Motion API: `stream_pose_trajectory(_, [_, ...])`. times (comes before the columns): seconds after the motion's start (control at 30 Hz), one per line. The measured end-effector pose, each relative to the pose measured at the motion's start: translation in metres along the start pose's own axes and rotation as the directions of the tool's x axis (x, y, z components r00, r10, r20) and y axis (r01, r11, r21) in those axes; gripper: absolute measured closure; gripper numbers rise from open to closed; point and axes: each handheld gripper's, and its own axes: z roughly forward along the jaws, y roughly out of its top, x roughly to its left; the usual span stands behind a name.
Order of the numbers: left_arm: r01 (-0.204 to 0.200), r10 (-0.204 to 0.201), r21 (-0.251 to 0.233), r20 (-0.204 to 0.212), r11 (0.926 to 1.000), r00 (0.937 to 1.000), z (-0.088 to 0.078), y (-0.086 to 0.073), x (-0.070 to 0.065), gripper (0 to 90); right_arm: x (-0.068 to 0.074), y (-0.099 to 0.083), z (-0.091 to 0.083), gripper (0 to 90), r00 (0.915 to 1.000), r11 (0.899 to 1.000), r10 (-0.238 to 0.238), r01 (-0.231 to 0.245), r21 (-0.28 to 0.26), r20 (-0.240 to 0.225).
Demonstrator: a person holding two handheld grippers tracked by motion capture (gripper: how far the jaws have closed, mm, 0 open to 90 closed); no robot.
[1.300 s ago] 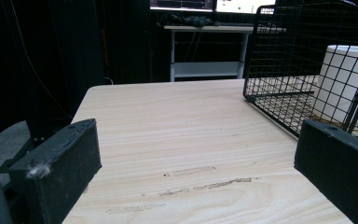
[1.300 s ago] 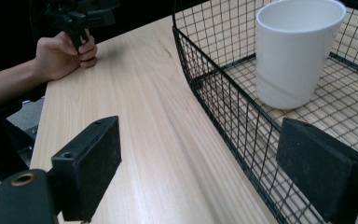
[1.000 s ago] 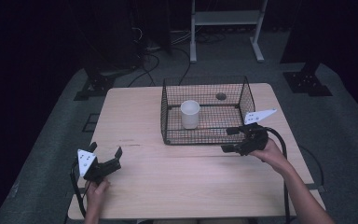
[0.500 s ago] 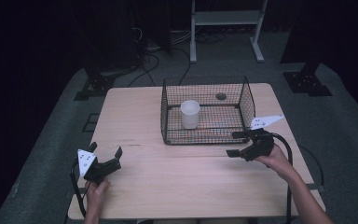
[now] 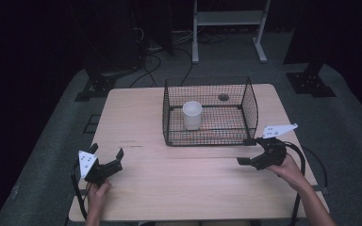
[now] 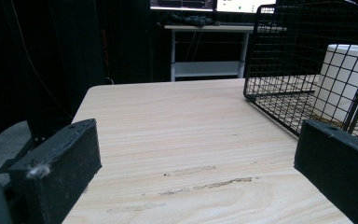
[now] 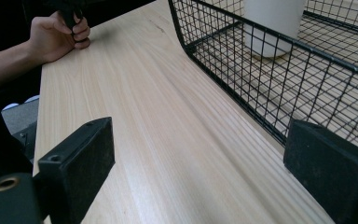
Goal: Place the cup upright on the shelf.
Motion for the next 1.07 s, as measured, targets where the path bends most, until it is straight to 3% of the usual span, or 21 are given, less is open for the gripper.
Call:
stream_pose_trajectory(0.13, [-0.001,0.001,0.001,-0.001,1.0000,1.0000,0.000,0.000,0.000,0.0,0.004,-0.008,-0.006,7.8,0.9995,1.000,-0.010,0.010,-0.011,0.031])
stream_pose_trajectory(0.33, [-0.004,0.004,0.003,-0.002,1.0000,1.0000,0.000,0.000,0.000,0.0,0.009,-0.021,-0.012,7.8,0.9991,1.000,-0.002,0.002,-0.020,0.041])
stream_pose_trajectory(0.43, [-0.003,0.003,0.003,-0.002,1.0000,1.0000,0.000,0.000,0.000,0.0,0.009,-0.028,-0.015,7.8,0.9981,1.000,0.004,-0.004,-0.004,0.061])
stream_pose_trajectory(0.7, [-0.004,0.004,0.003,-0.002,1.0000,1.0000,0.000,0.000,0.000,0.0,0.017,-0.047,-0.023,7.8,0.9956,0.999,0.008,-0.004,-0.044,0.093])
stream_pose_trajectory(0.9, [-0.005,0.005,0.003,-0.002,1.0000,1.0000,0.000,0.000,0.000,0.0,0.022,-0.060,-0.033,7.8,0.9911,0.994,0.024,-0.009,-0.113,0.131])
stream_pose_trajectory(1.07, [-0.002,0.002,0.002,-0.005,1.0000,1.0000,0.000,0.000,0.000,0.0,0.029,-0.074,-0.036,7.8,0.9872,0.978,0.048,-0.015,-0.208,0.152])
